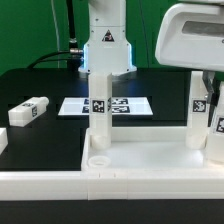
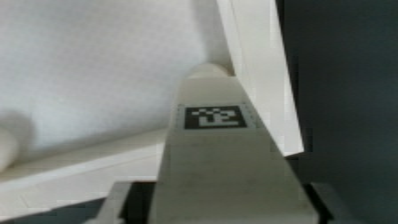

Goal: Assemble desk

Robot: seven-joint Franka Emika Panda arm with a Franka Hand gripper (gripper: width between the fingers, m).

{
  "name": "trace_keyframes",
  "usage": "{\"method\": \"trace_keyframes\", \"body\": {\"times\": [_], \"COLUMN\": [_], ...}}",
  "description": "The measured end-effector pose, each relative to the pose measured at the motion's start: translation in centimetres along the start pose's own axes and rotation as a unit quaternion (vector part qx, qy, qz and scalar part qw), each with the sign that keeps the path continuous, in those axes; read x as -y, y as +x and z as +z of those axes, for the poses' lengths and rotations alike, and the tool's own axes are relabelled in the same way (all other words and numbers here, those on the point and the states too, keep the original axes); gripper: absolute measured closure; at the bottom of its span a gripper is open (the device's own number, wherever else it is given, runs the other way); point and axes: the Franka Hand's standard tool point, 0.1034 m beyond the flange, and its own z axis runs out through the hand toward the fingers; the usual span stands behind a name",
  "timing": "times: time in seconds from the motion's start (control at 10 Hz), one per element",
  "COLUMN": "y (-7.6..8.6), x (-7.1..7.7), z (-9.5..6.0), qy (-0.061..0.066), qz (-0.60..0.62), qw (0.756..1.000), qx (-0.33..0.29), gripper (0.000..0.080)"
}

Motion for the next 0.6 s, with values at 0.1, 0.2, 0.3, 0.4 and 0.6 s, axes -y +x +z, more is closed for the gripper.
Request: {"method": "trace_keyframes", "body": {"times": [0.1, 0.2, 0.3, 0.4, 0.6], "y": [0.0, 0.0, -0.1, 0.0, -0.1], "x": [0.0, -0.3, -0.4, -0.7, -1.4], "z": [0.0, 0.0, 0.1, 0.2, 0.4], "qy": [0.001, 0.009, 0.015, 0.026, 0.066], "qz": [0.021, 0.111, 0.175, 0.229, 0.365], "qw": [1.000, 0.994, 0.984, 0.973, 0.929], "qx": [0.000, -0.004, -0.006, -0.004, 0.002], "gripper": [0.0511, 0.0511, 0.0511, 0.0510, 0.0510]}}
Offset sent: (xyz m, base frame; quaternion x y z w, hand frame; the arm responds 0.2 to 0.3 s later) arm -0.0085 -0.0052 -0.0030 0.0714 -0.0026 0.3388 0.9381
